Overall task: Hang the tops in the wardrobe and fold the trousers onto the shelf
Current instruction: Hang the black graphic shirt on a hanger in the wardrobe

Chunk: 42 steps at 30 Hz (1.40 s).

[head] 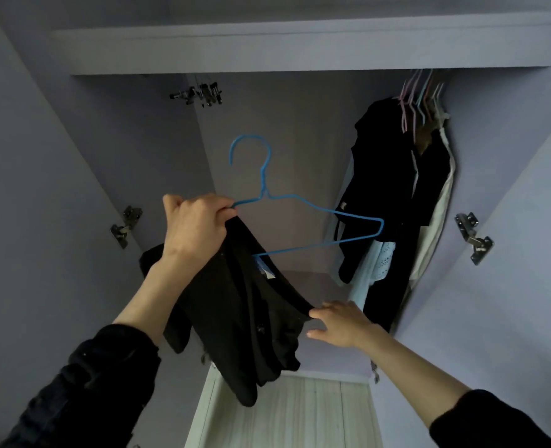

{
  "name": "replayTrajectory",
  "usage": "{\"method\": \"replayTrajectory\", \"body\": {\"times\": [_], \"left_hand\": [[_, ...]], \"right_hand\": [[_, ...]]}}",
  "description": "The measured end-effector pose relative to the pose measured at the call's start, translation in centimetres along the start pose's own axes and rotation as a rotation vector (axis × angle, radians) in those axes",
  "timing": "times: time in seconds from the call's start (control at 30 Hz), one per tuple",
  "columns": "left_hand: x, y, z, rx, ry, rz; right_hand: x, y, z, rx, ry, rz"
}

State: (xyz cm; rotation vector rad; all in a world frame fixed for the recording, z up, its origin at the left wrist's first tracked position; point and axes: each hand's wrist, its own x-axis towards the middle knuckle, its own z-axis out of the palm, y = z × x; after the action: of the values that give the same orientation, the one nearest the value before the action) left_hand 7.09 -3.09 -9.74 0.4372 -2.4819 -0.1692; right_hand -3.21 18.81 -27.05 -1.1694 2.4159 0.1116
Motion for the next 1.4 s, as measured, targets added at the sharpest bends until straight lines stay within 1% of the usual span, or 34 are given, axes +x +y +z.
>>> {"method": "replayTrajectory", "body": {"times": [0.03,0.07,0.2,0.3,0.47,0.63,0.7,0.8,0.9,0.97,1.1,1.17,1.23,1.3,1.33,1.4], "left_hand": [[-0.3,-0.6,-0.2,0.014,-0.012,-0.030],[-0.4,-1.0,-0.2,0.021,-0.021,-0.049],[-2.0,-3.6,-0.5,0.049,-0.083,-0.157],[-2.7,-4.8,0.0,0.091,-0.129,-0.184],[-2.6,-5.4,1.3,0.139,-0.123,-0.141],[-2.6,-4.9,1.8,0.139,-0.109,-0.107],[-2.6,-4.4,2.2,0.120,-0.106,-0.090],[-2.4,-3.2,2.7,0.030,-0.077,-0.035],[-2.0,-2.1,2.7,-0.048,-0.023,-0.014],[-1.9,-1.6,2.6,-0.090,0.014,-0.008],[-1.8,-1.3,2.8,-0.125,0.060,0.013],[-1.8,-1.6,2.8,-0.112,0.052,0.006],[-1.9,-1.9,2.8,-0.102,0.058,-0.005],[-2.0,-2.0,2.9,-0.089,0.072,-0.005],[-2.0,-2.0,3.0,-0.088,0.085,-0.005],[-2.0,-2.1,2.9,-0.094,0.113,-0.002]], "right_hand": [[0.0,0.4,-0.4,0.004,-0.006,-0.004],[-0.2,1.2,-1.1,0.012,0.022,0.009],[-1.1,4.8,-4.5,0.010,0.234,0.044],[-1.5,7.4,-7.6,0.049,0.341,0.030],[-1.6,8.4,-12.2,0.069,0.439,0.001],[-2.3,7.7,-14.9,0.004,0.598,-0.061],[-2.5,6.6,-15.7,-0.055,0.632,-0.123],[-2.5,4.8,-16.5,-0.164,0.712,-0.253],[-2.6,3.1,-16.6,-0.164,0.752,-0.298],[-2.6,2.2,-16.4,-0.116,0.757,-0.272],[-2.6,2.0,-15.5,0.030,0.643,-0.147],[-2.7,2.3,-15.1,0.111,0.609,-0.129],[-2.7,2.5,-14.8,0.142,0.600,-0.136],[-2.5,2.4,-14.4,0.110,0.638,-0.143],[-2.4,2.3,-14.2,0.089,0.686,-0.139],[-2.2,2.1,-14.0,0.089,0.842,-0.132]]}}
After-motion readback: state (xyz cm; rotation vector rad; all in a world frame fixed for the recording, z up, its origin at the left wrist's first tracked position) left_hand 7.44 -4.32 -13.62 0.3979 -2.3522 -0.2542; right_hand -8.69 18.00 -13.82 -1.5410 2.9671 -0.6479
